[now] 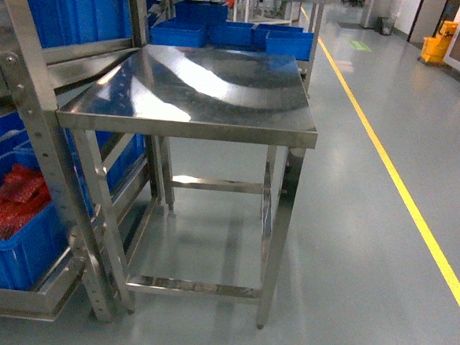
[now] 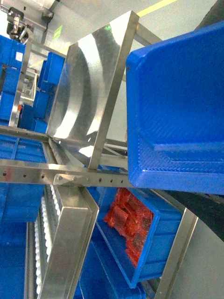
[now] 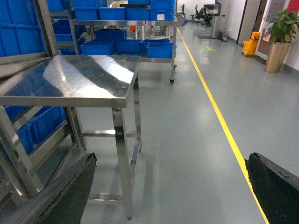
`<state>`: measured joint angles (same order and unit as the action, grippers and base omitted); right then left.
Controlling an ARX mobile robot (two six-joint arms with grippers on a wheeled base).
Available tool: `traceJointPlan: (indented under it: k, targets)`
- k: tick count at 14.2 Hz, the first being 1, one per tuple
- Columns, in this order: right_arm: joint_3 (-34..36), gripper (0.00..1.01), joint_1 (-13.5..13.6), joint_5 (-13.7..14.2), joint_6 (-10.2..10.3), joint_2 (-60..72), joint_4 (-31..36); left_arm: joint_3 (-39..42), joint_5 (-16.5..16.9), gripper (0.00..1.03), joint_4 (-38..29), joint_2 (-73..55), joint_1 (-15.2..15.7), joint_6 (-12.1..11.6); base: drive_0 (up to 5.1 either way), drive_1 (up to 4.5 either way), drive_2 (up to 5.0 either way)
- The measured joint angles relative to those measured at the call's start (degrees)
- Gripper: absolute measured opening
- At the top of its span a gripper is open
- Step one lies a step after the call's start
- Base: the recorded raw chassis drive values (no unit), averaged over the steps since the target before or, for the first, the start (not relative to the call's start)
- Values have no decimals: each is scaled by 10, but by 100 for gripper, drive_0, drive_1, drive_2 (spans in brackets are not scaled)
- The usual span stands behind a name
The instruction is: Pick blue part to blue bin on bottom shelf
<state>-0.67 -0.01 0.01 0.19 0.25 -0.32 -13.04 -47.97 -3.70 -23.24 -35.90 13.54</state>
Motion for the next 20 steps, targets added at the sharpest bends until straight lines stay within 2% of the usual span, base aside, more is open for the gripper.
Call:
traceJointPlan:
  k: [10, 20]
  targets:
    - [0, 98, 0, 1, 0, 0, 0, 0, 2, 43, -1, -2, -1, 0, 7, 422, -408]
    - [0, 98, 0, 0, 0, 0, -1, 0, 1, 43, -1, 1, -1, 0, -492, 253, 253]
